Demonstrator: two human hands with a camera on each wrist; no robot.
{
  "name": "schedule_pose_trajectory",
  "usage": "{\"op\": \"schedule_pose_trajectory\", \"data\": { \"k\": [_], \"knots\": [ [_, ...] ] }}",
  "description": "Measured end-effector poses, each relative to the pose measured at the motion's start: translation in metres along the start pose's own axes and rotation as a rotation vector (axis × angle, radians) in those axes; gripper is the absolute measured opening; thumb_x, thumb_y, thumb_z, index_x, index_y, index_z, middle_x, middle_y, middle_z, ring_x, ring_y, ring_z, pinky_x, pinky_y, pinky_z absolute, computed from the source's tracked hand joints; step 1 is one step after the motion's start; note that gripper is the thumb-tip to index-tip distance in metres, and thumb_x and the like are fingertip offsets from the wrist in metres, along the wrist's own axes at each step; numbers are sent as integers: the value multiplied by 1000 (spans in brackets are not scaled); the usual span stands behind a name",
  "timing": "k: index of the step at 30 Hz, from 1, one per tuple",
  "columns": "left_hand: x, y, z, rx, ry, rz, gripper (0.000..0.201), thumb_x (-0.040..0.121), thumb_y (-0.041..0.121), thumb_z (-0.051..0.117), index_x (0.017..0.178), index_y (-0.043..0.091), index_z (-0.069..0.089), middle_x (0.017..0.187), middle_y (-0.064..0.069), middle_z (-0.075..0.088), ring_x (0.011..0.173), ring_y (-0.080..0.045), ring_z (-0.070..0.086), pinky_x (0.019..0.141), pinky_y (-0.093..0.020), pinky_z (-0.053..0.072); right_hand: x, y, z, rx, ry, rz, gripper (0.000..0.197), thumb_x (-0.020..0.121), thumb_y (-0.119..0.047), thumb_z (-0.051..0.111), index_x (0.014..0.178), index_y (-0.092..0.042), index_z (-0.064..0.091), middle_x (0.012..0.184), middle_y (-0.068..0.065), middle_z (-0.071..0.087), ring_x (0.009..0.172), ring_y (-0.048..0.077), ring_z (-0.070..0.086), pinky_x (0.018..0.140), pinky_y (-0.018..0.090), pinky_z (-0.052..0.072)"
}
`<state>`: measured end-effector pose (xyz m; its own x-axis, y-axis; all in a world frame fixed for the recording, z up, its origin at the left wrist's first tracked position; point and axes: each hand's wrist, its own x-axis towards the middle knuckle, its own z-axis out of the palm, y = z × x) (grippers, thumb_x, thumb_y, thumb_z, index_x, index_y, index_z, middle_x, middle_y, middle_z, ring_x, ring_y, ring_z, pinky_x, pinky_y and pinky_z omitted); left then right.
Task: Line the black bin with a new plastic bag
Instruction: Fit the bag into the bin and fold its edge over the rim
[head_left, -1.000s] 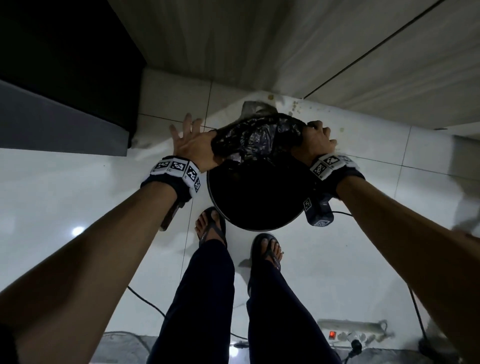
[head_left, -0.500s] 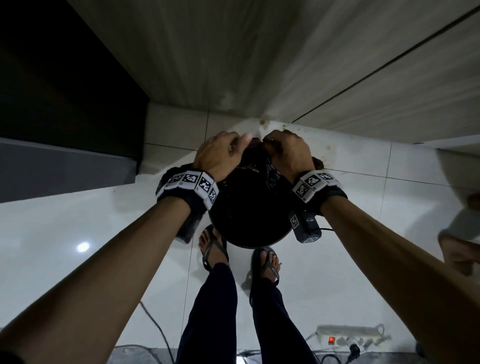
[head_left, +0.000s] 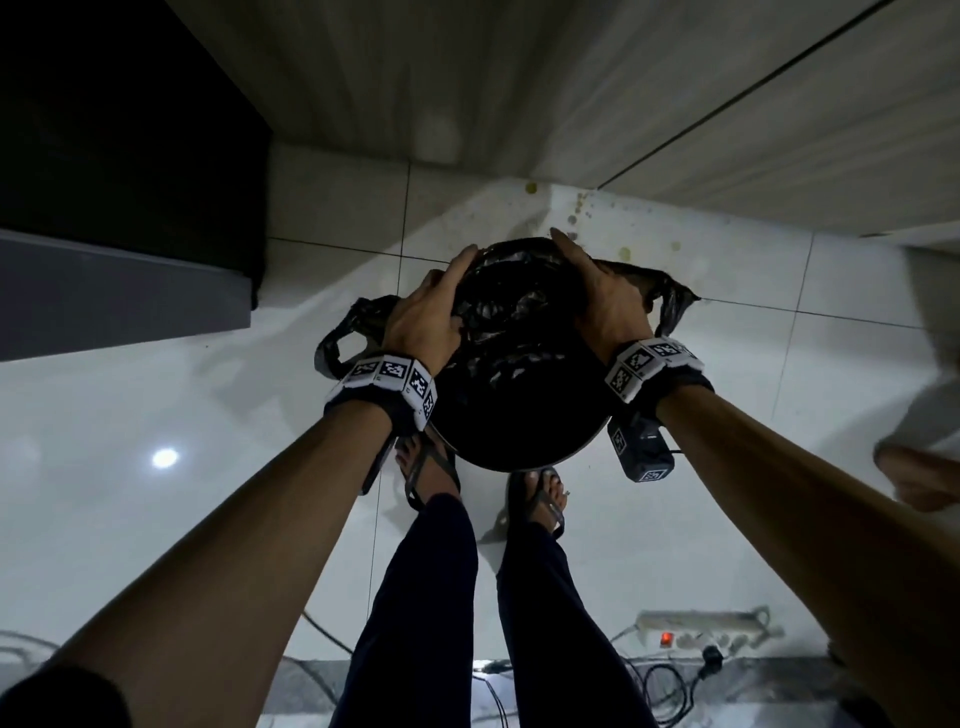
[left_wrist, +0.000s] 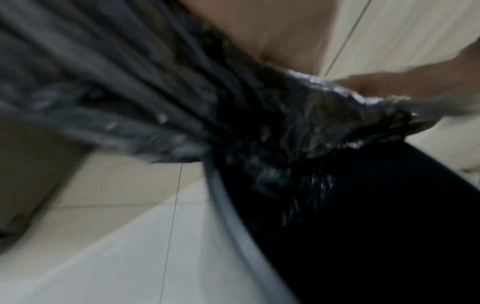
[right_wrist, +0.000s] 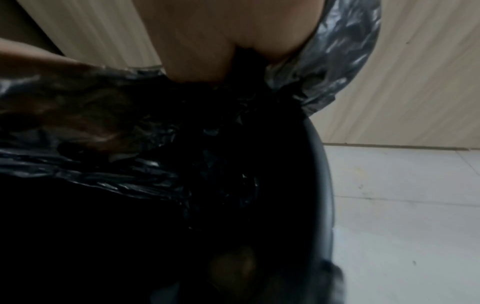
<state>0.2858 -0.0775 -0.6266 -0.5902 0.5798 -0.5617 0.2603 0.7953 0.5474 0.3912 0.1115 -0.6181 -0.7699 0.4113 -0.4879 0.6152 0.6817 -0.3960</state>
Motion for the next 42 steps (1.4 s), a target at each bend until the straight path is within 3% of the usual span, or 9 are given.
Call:
{"op": "schedule_pose_trajectory", "data": {
  "k": [3, 8, 13, 18, 22, 28, 32, 36, 42],
  "knots": [
    [3, -9, -8, 26, 15, 42, 84, 83, -5, 48, 145, 43, 17, 120, -14, 57, 104, -37, 60, 89, -45, 51, 10, -5, -1, 34, 50, -21, 74, 85, -1, 50, 148, -36, 31, 102, 17, 70, 91, 37, 66, 82, 41, 50],
    [19, -16, -30, -33, 153, -33, 73, 87, 2, 47, 146, 38, 23, 127, -13, 58, 111, -36, 57, 95, -45, 49, 39, -18, -10, 117, 168, -72, 69, 83, 5, 50, 146, -23, 40, 110, 20, 68, 99, 37, 65, 86, 38, 50],
    [23, -31, -46, -103, 132, -238, 91, 79, 27, 70, 148, 35, 11, 140, -8, 51, 124, -30, 52, 101, -44, 43, 51, -14, -15, 171, 108, 56, 74, 90, -18, 60, 152, -23, 21, 118, 17, 66, 103, 37, 63, 84, 34, 48],
    [-8, -34, -25, -240, 56, -260, 107, 74, 33, 77, 148, 38, 1, 148, -7, 43, 131, -31, 47, 109, -45, 40, 12, -5, -6, 157, 51, 169, 92, 88, -28, 66, 154, -21, 2, 113, 26, 66, 94, 44, 65, 73, 33, 42],
    [-29, -28, 4, -434, 147, -336, 111, 74, 21, 76, 148, 38, -4, 147, -5, 45, 130, -29, 48, 109, -47, 41, -16, -4, 8, 250, 140, 200, 90, 90, -30, 64, 154, -25, 1, 131, 20, 59, 110, 42, 61, 86, 42, 49],
    [-51, -22, 30, -577, 172, -461, 96, 80, 14, 72, 151, 22, 8, 142, -11, 50, 127, -30, 51, 101, -33, 42, -41, 9, 28, 438, 181, 275, 92, 86, -14, 66, 154, -19, 5, 155, 8, 32, 138, 31, 37, 108, 37, 34],
    [-55, -16, 24, -519, 189, -410, 97, 77, 23, 75, 150, 21, 11, 145, -10, 44, 130, -31, 47, 108, -40, 40, -41, 10, 5, 375, 126, 279, 84, 82, -32, 68, 151, -21, 22, 147, 8, 46, 131, 31, 47, 106, 39, 41],
    [-44, -3, -3, -342, 257, -334, 95, 78, 32, 72, 150, 28, 10, 150, -9, 35, 136, -31, 39, 110, -47, 36, -36, -7, -33, 55, 322, 133, 44, 88, -41, 54, 129, -26, 55, 112, 8, 71, 102, 33, 64, 83, 38, 50],
    [-1, 26, -35, -209, 283, -7, 62, 87, 22, 61, 143, 27, 36, 145, -4, 44, 132, -26, 42, 112, -37, 35, 3, -24, -42, 109, 353, -41, 39, 92, -35, 56, 131, -29, 56, 118, 2, 64, 115, 24, 55, 87, 37, 47]
  ]
}}
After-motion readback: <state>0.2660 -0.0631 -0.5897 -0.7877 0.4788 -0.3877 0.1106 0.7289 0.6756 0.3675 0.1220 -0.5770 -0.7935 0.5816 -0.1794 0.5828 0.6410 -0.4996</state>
